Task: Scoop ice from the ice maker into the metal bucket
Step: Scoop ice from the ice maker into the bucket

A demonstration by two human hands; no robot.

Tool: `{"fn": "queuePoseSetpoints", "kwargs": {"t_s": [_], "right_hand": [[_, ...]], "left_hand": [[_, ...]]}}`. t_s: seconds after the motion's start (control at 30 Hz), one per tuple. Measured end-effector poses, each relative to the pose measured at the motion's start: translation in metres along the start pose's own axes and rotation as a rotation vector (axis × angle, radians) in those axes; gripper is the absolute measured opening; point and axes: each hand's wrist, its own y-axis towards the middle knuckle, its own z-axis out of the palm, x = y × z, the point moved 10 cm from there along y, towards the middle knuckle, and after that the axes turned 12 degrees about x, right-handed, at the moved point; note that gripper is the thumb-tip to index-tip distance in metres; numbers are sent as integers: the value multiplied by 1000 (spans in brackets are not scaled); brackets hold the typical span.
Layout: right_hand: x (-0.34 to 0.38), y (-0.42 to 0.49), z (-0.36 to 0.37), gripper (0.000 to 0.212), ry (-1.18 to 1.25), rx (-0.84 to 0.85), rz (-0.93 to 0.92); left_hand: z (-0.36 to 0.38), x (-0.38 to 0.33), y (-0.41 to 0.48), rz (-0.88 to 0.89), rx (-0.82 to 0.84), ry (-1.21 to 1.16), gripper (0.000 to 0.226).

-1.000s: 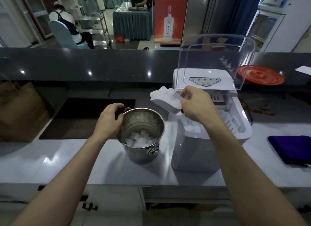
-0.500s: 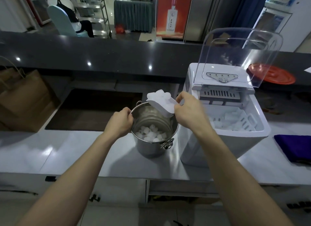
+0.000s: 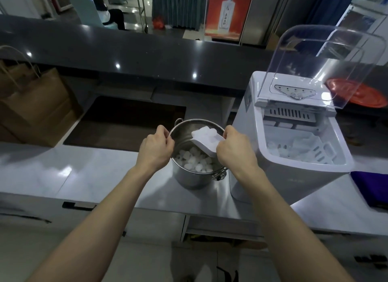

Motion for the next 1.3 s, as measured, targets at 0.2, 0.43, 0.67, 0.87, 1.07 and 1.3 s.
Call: {"fn": "queuePoseSetpoints", "kwargs": {"t_s": [0.2, 0.43, 0.67, 0.87, 1.07, 1.3], "right_hand": [[6, 0, 3, 22, -52, -19, -24], [8, -1, -6, 6, -156, -86, -25], [20, -9, -19, 6, -159, -149, -91], [27, -17, -32, 8, -107, -216, -150], [19, -23, -61, 4, -57, -316, -180], [-4, -28, -94, 14, 3, -422, -174]], "left_hand": [[-1, -4, -10, 42, -47, -22, 12], [1, -14, -12, 94, -66, -20, 12], [4, -10, -5, 71, -33, 2, 11], [9, -11, 8, 27, 17, 6, 16], [12, -8, 24, -7, 71, -33, 18], [4, -40, 23, 122, 22, 10, 34]]}}
